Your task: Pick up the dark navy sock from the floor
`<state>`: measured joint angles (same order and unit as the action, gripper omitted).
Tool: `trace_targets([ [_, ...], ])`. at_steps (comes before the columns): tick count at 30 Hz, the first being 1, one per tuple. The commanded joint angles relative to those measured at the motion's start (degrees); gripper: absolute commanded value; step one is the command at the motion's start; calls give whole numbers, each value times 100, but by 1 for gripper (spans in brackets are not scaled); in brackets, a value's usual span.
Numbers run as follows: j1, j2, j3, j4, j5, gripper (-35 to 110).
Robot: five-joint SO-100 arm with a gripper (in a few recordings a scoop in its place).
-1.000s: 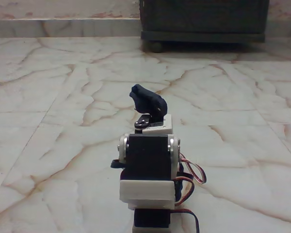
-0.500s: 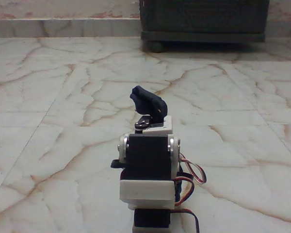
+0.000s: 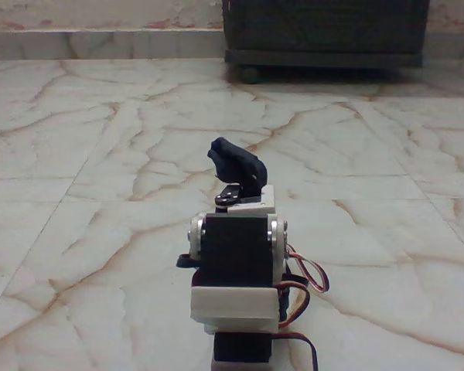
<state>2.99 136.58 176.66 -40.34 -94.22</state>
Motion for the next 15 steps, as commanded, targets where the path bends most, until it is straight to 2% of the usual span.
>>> trace_targets([
  [1, 44, 123, -9, 9, 79, 0],
  [15, 70, 123, -9, 70, 132, 0],
])
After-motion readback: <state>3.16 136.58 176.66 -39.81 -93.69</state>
